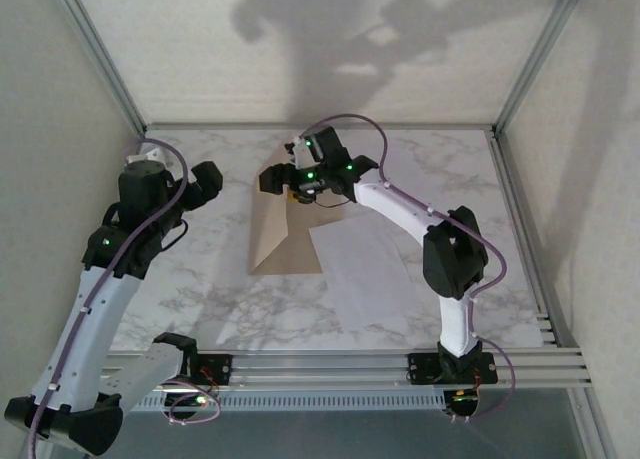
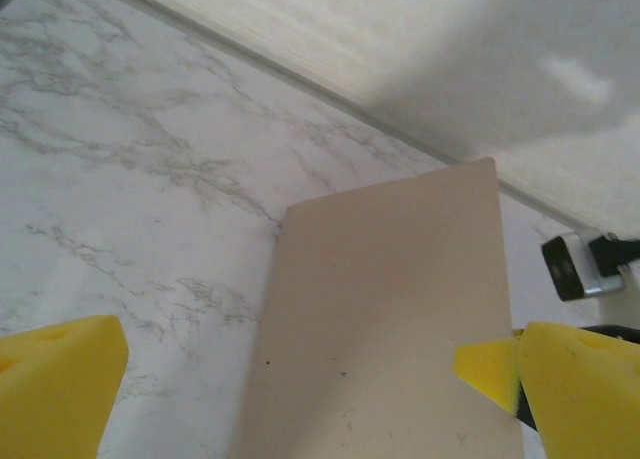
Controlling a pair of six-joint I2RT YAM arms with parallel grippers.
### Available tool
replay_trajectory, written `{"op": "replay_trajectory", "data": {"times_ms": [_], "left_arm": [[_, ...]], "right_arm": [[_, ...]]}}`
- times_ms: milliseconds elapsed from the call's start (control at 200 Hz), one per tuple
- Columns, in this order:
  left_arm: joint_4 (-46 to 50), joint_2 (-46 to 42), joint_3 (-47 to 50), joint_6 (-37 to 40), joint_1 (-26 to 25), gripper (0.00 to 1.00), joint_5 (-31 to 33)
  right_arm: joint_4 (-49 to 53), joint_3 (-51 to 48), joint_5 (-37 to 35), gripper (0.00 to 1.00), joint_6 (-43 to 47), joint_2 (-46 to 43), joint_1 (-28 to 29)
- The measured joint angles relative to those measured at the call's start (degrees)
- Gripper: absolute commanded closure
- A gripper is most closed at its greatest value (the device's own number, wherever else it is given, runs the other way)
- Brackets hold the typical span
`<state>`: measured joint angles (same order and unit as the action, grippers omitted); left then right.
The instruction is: Put the files into the folder
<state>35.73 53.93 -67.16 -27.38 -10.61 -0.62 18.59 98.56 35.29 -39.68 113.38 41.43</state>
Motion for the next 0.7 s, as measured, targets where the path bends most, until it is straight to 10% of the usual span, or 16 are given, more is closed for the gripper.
{"op": "replay_trajectory", "data": {"times_ms": [701], "left_arm": [[-1.2, -5.0, -0.8, 4.5, 0.0, 0.01, -2.8]], "right_arm": [[-10.4, 28.5, 8.3, 0.01, -10.9, 22.7, 7.3]]}}
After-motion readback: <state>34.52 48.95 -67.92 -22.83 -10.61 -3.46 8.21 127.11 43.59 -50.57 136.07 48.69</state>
